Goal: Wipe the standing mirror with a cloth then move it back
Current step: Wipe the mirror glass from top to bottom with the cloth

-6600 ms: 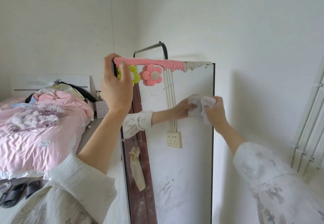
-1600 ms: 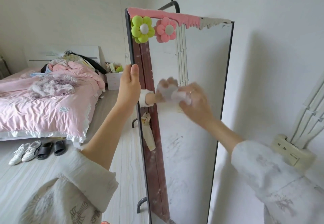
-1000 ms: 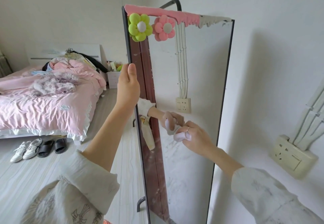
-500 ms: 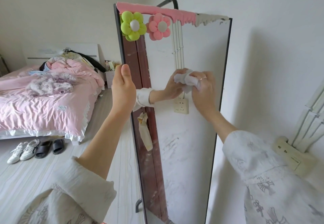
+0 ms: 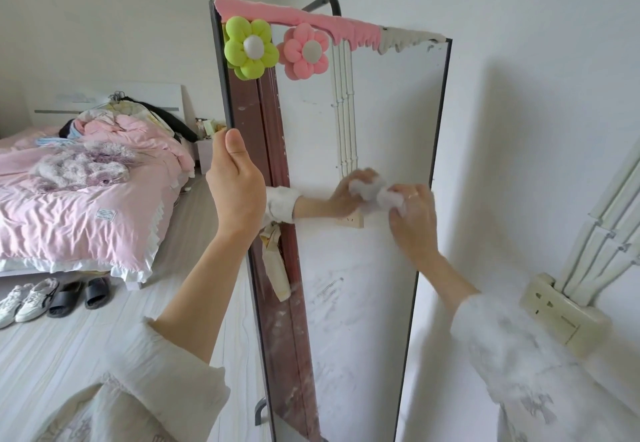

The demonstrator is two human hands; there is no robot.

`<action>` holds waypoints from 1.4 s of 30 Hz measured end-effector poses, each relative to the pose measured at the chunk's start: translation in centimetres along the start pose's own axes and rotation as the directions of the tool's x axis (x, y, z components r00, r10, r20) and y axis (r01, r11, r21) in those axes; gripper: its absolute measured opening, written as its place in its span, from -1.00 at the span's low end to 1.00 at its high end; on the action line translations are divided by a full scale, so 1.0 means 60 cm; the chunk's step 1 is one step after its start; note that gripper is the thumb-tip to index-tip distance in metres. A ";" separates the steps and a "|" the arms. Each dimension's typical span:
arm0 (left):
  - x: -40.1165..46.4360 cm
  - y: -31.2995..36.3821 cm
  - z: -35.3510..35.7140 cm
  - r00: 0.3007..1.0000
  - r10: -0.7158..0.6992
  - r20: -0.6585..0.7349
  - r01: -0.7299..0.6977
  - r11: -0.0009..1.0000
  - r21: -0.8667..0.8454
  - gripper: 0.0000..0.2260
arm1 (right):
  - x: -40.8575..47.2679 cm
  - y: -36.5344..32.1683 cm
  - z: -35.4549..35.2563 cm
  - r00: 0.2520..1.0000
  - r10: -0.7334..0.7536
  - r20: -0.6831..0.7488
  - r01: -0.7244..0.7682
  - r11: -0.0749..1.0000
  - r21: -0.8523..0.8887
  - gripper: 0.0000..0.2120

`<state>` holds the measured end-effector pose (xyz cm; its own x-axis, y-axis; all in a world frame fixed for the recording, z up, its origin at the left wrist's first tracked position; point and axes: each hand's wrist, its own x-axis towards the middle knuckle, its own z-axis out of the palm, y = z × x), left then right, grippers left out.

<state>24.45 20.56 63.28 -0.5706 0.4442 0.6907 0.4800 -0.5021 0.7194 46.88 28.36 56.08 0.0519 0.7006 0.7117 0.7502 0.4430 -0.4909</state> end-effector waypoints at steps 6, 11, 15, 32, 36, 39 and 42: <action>0.002 -0.004 0.002 0.999 0.005 -0.042 -0.005 1.000 0.015 -0.69 | 0.102 -0.030 -0.004 0.982 -0.042 -0.185 0.043 0.999 0.001 -0.70; 0.005 -0.008 0.004 0.999 -0.013 -0.051 0.014 1.000 0.021 -0.68 | -0.019 0.025 0.047 0.997 -0.004 -0.076 0.000 0.999 -0.048 -0.76; 0.005 -0.006 0.003 0.998 -0.019 -0.055 0.020 1.000 0.019 -0.68 | -0.113 0.063 0.064 0.991 0.065 0.113 -0.057 0.996 -0.074 -0.71; -0.003 0.001 0.009 0.996 -0.004 -0.090 0.009 0.998 0.055 -0.68 | 0.070 0.023 0.014 0.966 0.120 -0.229 -0.147 0.983 -0.108 -0.74; -0.004 -0.001 0.009 0.996 -0.016 -0.087 0.021 0.998 0.052 -0.69 | -0.051 0.087 0.049 0.964 0.252 -0.085 -0.262 0.954 -0.143 -0.70; -0.003 -0.004 0.009 0.996 -0.023 -0.086 0.028 0.998 0.052 -0.68 | -0.091 0.130 0.044 0.938 0.327 0.115 -0.300 0.932 -0.204 -0.70; -0.004 -0.002 0.011 0.996 -0.026 -0.083 0.030 0.998 0.053 -0.69 | -0.060 0.137 0.018 0.930 0.341 0.135 -0.298 0.918 -0.261 -0.71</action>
<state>24.95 20.99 63.06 -0.6364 0.3936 0.6634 0.4973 -0.4481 0.7429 52.16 30.07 48.93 0.2146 0.8785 0.4268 0.8455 0.0516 -0.5314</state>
